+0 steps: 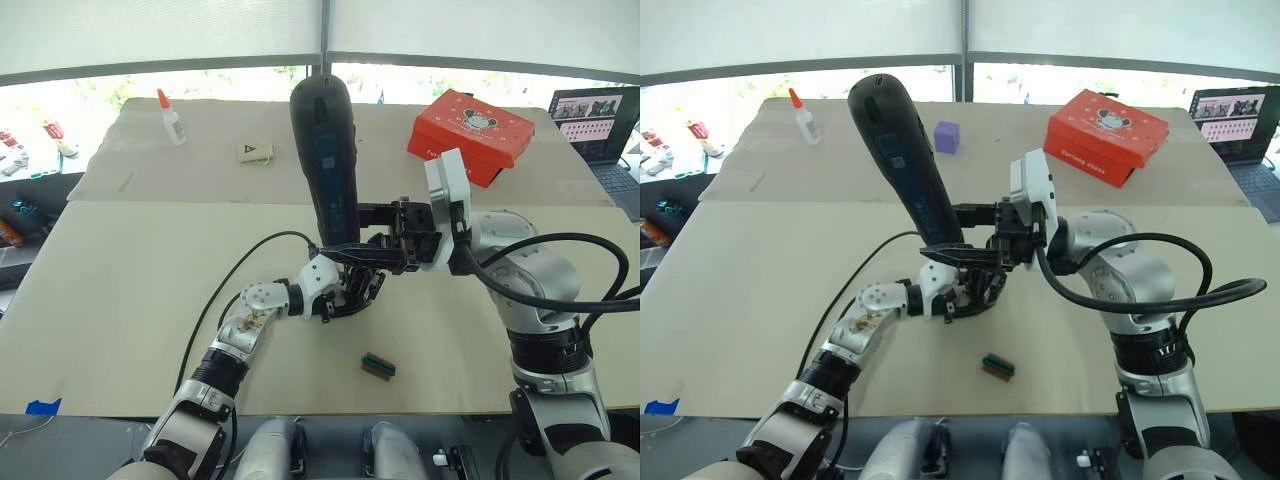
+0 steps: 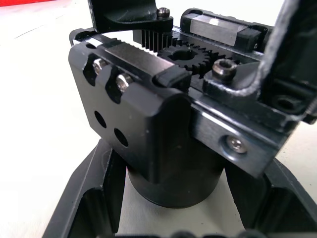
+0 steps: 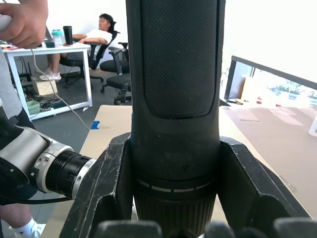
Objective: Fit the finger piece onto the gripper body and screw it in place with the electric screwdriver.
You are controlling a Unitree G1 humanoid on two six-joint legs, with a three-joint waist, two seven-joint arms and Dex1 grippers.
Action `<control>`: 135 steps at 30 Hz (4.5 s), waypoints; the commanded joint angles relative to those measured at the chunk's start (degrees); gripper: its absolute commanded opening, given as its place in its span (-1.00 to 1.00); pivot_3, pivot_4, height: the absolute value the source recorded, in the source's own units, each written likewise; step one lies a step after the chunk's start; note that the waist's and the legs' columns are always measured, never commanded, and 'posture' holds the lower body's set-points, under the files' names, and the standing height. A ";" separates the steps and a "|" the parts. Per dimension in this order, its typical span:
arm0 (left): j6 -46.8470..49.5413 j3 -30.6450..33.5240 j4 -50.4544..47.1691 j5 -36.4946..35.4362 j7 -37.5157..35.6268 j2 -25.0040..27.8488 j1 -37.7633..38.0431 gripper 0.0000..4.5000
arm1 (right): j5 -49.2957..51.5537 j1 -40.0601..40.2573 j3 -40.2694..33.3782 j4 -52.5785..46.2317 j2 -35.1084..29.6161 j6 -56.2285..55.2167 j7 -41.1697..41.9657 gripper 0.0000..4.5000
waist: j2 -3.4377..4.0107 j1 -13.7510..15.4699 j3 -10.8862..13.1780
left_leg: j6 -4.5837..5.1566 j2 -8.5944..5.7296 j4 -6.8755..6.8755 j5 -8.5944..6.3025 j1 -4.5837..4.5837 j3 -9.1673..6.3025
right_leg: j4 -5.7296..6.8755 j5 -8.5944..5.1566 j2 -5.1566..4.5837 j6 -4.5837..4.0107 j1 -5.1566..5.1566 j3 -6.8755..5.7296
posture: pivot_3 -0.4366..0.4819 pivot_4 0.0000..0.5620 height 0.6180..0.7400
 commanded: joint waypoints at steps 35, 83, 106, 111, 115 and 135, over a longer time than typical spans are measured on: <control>-0.55 0.58 -1.71 -1.00 0.16 -0.50 -0.23 0.04 | 4.58 -1.01 -2.55 -2.11 -0.36 -0.04 -1.63 -0.14 | 0.00 0.03 0.00 | 0.00 0.00 0.01 0.00 0.00 0.00 | 0.00 0.00 0.00 0.00 0.00 0.00 | -0.05 -0.47 1.00; -0.42 0.49 -2.30 -1.00 0.27 -0.52 0.06 0.04 | 2.61 -0.90 -2.01 -1.67 0.31 -2.01 -1.53 -0.14 | 0.00 0.03 0.00 | 0.00 0.00 0.00 0.00 0.00 0.00 | 0.00 0.00 0.00 0.00 0.00 0.00 | -0.05 -0.47 1.00; -0.27 0.57 -2.25 -1.10 0.36 -0.60 -0.03 0.04 | 1.22 -0.64 -1.76 -1.10 0.67 -2.97 -0.08 -0.14 | 0.00 0.03 0.00 | 0.00 0.00 0.01 0.00 0.00 0.00 | 0.00 0.00 0.00 0.00 0.01 0.00 | -0.05 -0.47 1.00; -0.24 0.57 -2.29 -1.11 0.37 -0.62 -0.04 0.04 | 1.23 -0.63 -1.63 -1.07 0.58 -3.01 0.11 -0.14 | 0.00 0.03 0.00 | 0.00 0.00 0.01 0.00 0.00 0.00 | 0.00 0.00 0.00 0.00 0.01 0.00 | -0.05 -0.47 1.00; -0.19 0.54 -2.42 -1.13 0.41 -0.67 -0.01 0.04 | 1.08 -0.63 -1.51 -0.96 0.47 -3.13 0.25 -0.14 | 0.00 0.03 0.00 | 0.00 0.00 0.01 0.00 0.00 0.00 | 0.00 0.00 0.00 0.00 0.01 0.00 | -0.05 -0.47 1.00; -0.25 0.50 -2.48 -1.10 0.46 -0.70 0.07 0.04 | 1.05 -1.47 -1.51 -0.96 -0.22 -3.61 0.75 -0.14 | 0.00 0.02 0.00 | 0.00 0.00 0.00 0.00 0.00 0.00 | 0.00 0.00 0.00 0.00 0.00 0.00 | -0.05 -0.47 1.00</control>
